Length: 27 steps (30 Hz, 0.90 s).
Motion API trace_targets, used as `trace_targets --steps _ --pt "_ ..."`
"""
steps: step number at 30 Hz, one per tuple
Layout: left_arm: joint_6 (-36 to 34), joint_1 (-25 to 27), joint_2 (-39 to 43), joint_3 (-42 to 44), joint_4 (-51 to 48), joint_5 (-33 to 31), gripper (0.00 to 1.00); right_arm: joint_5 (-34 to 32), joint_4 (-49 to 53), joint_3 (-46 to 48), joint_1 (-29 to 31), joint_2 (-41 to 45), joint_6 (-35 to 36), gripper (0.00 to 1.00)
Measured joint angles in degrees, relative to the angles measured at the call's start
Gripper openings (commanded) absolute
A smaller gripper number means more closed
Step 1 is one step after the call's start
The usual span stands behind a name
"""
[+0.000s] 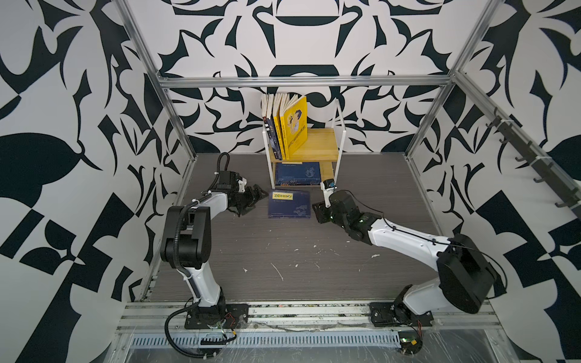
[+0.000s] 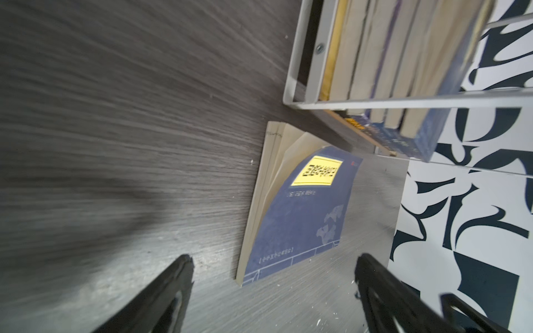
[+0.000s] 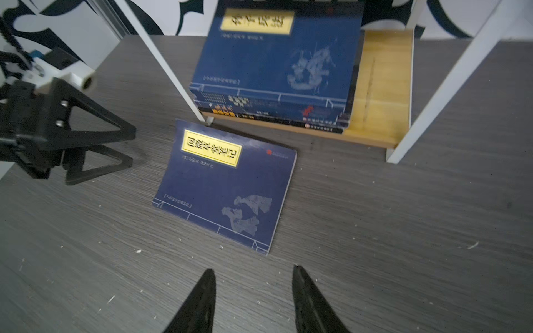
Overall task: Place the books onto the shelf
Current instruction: 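Lower both grippers to the blue book's edges on the table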
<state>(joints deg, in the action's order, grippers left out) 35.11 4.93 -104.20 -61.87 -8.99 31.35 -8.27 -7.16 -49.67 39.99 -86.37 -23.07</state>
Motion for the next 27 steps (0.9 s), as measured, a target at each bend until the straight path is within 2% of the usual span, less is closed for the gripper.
trace_targets --steps 8,12,27 --pt "2.0 1.4 -4.8 -1.3 1.4 2.0 0.86 -0.3 -7.8 0.2 0.0 -11.5 -4.6 0.46" --pt "3.3 1.8 -6.5 -2.4 2.2 3.6 0.80 -0.3 -10.1 -0.2 -0.2 -15.5 -6.8 0.46" --pt "6.4 4.5 -8.5 -4.1 2.3 5.4 0.67 4.2 -16.3 -4.0 -1.0 -24.2 -9.9 0.45"
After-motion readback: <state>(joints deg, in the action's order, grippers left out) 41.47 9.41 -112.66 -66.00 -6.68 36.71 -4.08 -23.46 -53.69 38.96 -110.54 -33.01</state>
